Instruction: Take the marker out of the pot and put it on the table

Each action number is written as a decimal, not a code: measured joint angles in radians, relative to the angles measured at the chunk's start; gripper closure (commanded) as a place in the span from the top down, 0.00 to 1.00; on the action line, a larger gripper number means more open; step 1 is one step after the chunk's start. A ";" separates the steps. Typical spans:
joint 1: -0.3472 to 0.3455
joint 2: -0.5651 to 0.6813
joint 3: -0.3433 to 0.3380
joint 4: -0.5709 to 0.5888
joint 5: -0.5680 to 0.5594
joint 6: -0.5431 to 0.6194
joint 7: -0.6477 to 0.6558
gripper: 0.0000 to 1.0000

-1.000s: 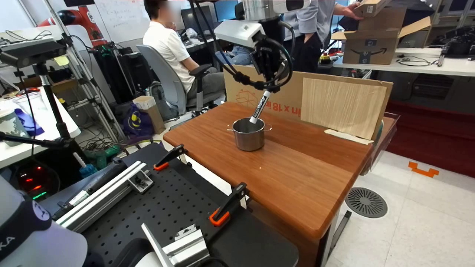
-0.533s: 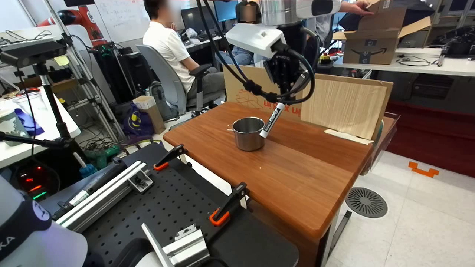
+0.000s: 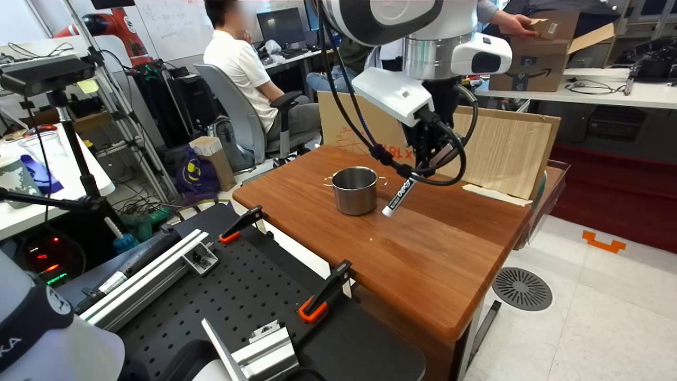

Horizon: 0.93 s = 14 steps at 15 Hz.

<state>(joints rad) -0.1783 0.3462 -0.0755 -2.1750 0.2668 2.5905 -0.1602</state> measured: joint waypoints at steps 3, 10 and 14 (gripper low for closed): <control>-0.004 0.097 0.011 0.082 0.002 0.000 0.005 0.05; -0.044 0.282 0.028 0.280 0.001 -0.020 0.005 0.05; -0.066 0.361 0.028 0.377 -0.001 -0.060 0.007 0.05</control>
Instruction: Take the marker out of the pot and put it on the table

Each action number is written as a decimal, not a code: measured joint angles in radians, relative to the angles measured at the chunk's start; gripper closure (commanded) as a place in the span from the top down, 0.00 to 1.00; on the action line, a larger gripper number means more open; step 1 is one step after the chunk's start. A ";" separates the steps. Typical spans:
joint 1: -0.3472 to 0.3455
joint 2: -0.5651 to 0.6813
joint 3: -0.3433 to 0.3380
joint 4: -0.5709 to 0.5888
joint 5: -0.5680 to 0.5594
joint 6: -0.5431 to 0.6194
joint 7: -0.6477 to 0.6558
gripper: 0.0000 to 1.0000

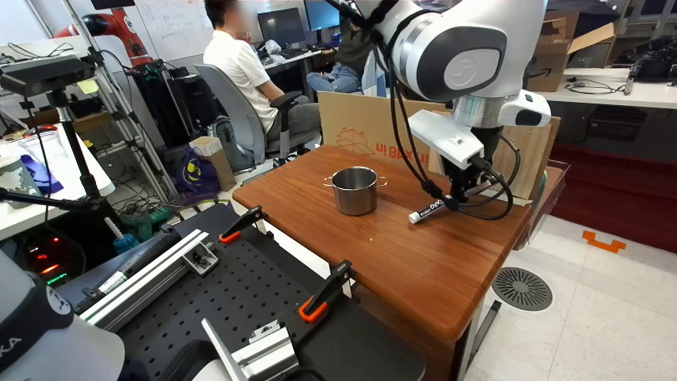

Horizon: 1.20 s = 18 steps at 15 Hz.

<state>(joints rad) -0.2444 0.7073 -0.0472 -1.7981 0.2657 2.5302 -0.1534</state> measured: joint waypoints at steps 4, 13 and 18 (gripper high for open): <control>-0.002 0.046 0.000 0.064 -0.003 -0.035 0.008 0.05; 0.005 0.071 -0.006 0.109 -0.068 -0.066 0.063 0.88; 0.008 0.078 -0.006 0.117 -0.093 -0.067 0.072 1.00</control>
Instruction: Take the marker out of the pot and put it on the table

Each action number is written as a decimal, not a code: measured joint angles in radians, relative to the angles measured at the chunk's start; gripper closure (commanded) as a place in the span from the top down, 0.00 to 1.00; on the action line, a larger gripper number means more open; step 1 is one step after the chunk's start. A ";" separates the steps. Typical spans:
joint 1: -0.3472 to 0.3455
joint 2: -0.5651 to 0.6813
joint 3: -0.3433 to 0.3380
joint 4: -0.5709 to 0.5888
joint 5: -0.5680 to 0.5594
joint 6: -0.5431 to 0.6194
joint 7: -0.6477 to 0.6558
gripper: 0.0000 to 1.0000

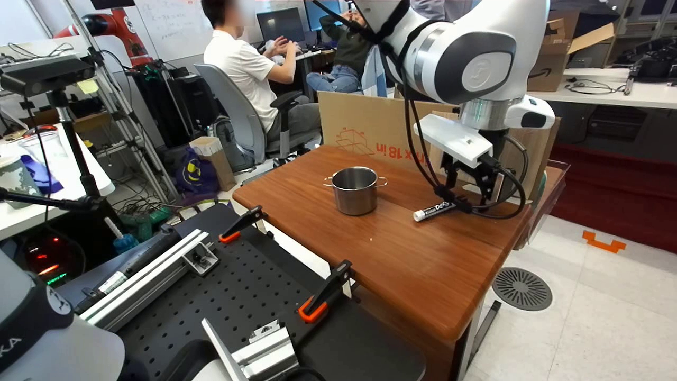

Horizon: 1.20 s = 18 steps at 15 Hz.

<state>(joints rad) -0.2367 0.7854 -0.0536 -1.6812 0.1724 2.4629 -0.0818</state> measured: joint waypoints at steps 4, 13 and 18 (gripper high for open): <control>0.001 -0.002 0.000 0.001 -0.009 -0.002 0.000 1.00; 0.007 -0.204 0.001 -0.165 -0.010 -0.001 0.003 1.00; 0.031 -0.424 0.002 -0.365 -0.011 0.012 0.002 1.00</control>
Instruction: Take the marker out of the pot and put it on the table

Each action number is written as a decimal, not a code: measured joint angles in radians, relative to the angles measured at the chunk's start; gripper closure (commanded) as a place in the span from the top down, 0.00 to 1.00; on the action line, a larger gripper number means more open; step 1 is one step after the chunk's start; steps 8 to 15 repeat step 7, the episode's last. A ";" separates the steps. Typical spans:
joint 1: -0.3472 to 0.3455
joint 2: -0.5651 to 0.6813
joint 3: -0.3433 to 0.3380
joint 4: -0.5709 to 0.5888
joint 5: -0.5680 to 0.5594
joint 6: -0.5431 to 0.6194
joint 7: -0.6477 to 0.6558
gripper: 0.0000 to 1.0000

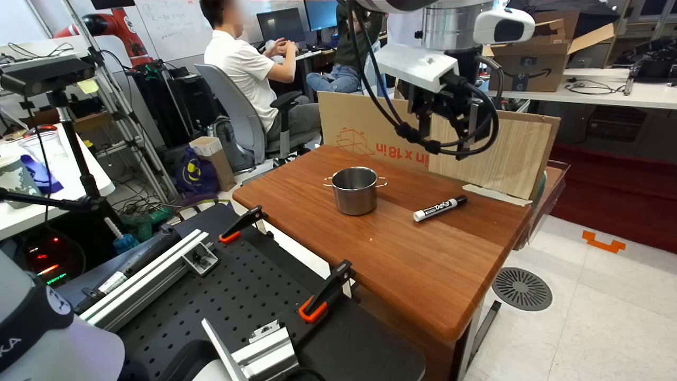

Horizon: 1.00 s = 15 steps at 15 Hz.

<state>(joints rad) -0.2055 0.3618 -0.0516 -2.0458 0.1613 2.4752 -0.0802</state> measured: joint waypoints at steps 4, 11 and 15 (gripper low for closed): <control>0.010 -0.050 -0.002 -0.057 -0.002 0.002 -0.002 1.00; 0.010 -0.050 -0.002 -0.058 -0.002 0.005 -0.003 1.00; 0.010 -0.050 -0.002 -0.058 -0.002 0.005 -0.003 1.00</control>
